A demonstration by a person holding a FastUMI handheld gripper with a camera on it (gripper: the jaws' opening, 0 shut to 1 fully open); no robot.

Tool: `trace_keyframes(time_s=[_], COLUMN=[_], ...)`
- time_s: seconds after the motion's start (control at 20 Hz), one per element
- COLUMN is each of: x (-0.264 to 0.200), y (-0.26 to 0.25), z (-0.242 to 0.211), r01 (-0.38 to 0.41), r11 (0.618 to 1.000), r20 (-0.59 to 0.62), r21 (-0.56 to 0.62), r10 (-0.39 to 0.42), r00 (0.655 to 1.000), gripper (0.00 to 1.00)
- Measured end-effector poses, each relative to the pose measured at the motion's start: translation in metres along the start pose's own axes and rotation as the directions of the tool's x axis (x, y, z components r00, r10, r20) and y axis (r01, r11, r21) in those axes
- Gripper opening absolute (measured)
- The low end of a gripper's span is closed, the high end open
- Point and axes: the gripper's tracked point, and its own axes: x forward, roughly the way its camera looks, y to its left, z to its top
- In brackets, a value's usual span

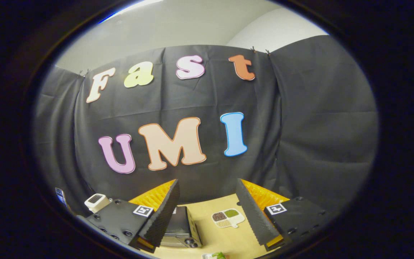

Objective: Open the toaster oven, put the food inside, and close the toaster oven door.

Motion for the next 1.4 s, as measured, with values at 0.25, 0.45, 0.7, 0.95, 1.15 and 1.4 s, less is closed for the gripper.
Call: trace_keyframes(time_s=[0.25,0.45,0.7,0.95,1.15,1.4], x=[-0.006,-0.005,-0.003,-0.001,-0.002,-0.001], y=[0.002,0.008,0.026,0.062,0.104,0.164], z=[-0.006,-0.014,-0.028,-0.035,-0.056,-0.128], r01=[0.020,0.029,0.015,-0.038,-0.070,-0.098], r11=[1.000,0.999,1.000,0.999,0.997,0.995], r20=[0.005,-0.008,-0.038,-0.047,-0.031,-0.037], r21=[0.015,0.029,-0.004,0.001,0.011,-0.007], r10=[-0.020,-0.029,-0.015,0.038,0.071,0.098], r00=[1.000,1.000,0.999,0.998,0.997,0.994], gripper=[0.98,0.98,0.98,0.98,0.98,0.98])
